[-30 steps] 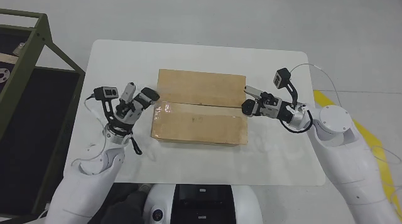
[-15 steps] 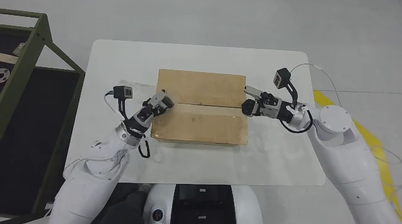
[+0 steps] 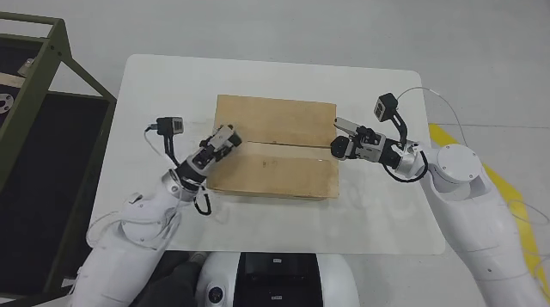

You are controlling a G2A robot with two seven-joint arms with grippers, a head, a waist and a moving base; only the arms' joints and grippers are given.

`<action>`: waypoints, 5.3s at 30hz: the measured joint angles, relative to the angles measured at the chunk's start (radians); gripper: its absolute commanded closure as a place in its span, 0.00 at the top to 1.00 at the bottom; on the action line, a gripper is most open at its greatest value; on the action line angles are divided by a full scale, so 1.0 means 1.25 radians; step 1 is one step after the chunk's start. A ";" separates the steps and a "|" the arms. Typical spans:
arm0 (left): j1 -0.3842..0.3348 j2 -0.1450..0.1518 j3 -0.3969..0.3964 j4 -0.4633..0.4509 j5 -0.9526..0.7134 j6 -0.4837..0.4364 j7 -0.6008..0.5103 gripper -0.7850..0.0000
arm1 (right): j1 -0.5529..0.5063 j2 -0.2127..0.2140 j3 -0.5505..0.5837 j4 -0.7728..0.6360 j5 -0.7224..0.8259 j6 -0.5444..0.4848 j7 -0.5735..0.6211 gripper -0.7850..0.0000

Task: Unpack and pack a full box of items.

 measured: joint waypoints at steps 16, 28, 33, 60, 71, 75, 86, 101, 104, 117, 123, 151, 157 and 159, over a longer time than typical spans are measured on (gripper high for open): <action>0.059 0.006 -0.195 0.032 -0.163 -0.007 -0.024 1.00 | 0.000 0.000 0.000 0.000 0.000 0.000 0.000 1.00; 0.047 0.004 -0.175 0.045 -0.203 0.005 -0.158 1.00 | 0.000 0.000 0.000 0.000 0.000 0.000 0.000 1.00; 0.010 0.001 -0.150 0.057 -0.215 0.028 -0.176 1.00 | 0.000 0.000 0.000 0.000 0.000 0.000 0.000 1.00; -0.006 -0.006 -0.087 0.074 -0.060 0.060 -0.232 1.00 | 0.000 0.000 0.000 0.000 0.000 0.000 0.000 1.00; -0.009 -0.009 -0.079 0.050 -0.069 0.056 -0.228 1.00 | 0.000 0.000 0.000 0.000 0.000 0.000 0.000 1.00; 0.009 -0.008 -0.124 0.052 -0.118 0.033 -0.220 1.00 | 0.000 0.000 0.000 0.000 0.000 0.000 0.000 1.00; 0.031 -0.004 -0.260 0.108 -0.209 0.012 -0.185 1.00 | 0.000 0.000 0.000 0.000 0.000 0.000 0.000 1.00; -0.054 -0.004 -0.351 0.219 -0.214 0.068 -0.102 1.00 | 0.000 0.000 0.000 0.000 0.000 0.000 0.000 1.00; -0.069 -0.003 -0.371 0.235 -0.214 0.080 -0.103 1.00 | 0.000 0.000 0.000 0.000 0.000 0.000 0.000 1.00; -0.108 -0.004 -0.401 0.262 -0.221 0.152 -0.072 1.00 | 0.000 0.000 0.000 0.000 0.000 0.000 0.000 1.00; -0.102 -0.006 -0.410 0.261 -0.235 0.174 -0.080 1.00 | 0.000 0.000 0.000 0.000 0.000 0.000 0.000 1.00; -0.102 -0.006 -0.410 0.260 -0.235 0.176 -0.083 1.00 | 0.061 -0.023 -0.096 -0.125 -0.024 0.103 -0.120 1.00; -0.102 -0.006 -0.410 0.260 -0.235 0.176 -0.083 1.00 | 0.124 -0.047 -0.184 -0.123 -0.025 0.102 -0.167 1.00; -0.102 -0.006 -0.410 0.260 -0.235 0.176 -0.083 1.00 | 0.142 -0.055 -0.210 -0.108 -0.028 0.098 -0.197 1.00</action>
